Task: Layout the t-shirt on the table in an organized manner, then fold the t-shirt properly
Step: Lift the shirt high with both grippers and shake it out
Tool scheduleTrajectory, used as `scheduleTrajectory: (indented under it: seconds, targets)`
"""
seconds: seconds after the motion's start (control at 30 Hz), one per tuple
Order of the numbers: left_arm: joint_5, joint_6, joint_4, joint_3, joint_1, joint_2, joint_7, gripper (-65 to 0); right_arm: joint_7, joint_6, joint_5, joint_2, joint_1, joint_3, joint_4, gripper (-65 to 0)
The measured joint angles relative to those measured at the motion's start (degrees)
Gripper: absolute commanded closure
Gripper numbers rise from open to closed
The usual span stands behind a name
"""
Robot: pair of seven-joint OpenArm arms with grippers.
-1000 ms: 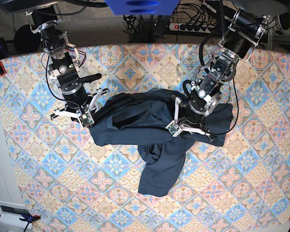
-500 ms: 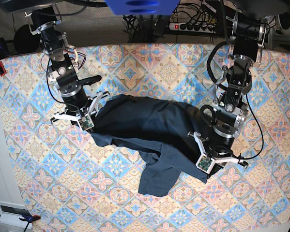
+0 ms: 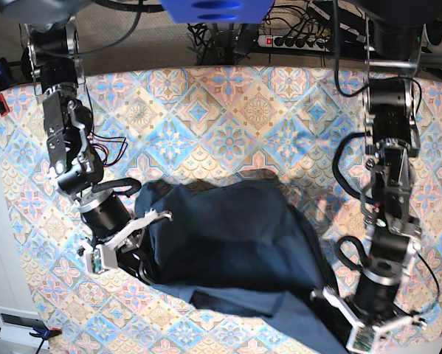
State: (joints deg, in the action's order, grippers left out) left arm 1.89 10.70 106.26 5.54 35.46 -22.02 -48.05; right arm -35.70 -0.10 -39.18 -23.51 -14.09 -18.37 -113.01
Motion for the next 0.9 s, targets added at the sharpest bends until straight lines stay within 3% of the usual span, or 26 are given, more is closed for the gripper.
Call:
scheduleTrajectory:
  seconds: [0.1, 0.2, 0.43, 0.63, 0.77, 0.9]
  targets:
    - [0.1, -0.4, 0.2, -4.8, 2.0, -0.2, -1.1, 0.0, 0.1, -0.2, -4.5, 2.3, -1.8, -0.9, -0.3, -0.3]
    - [1.3, -0.5, 0.2, -8.6, 3.0, -1.3, -1.5, 0.0, -0.2, 0.1, -5.4, 4.3, -3.3, -5.9, -0.3, -0.3]
    - [8.8, -0.4, 0.2, -18.9, 4.1, -9.0, -1.8, 0.0, -0.3, -0.2, -5.9, 9.8, -8.3, -21.0, -0.5, -0.4]
    - [16.2, -0.4, 5.5, -25.4, 6.1, -17.0, -1.3, 0.0, -0.4, 0.2, -6.0, 17.8, -13.5, -32.2, -1.0, -0.4]
    - [21.5, -0.6, 7.0, -27.5, 7.1, -22.2, -1.1, 0.0, -0.4, 0.2, -6.1, 22.9, -15.2, -35.8, -1.2, -0.4]
    - [24.3, -0.5, 7.0, -27.3, 8.9, -23.5, -1.0, 0.0, -0.1, 0.3, -6.1, 25.3, -15.1, -36.0, -1.3, -0.4]
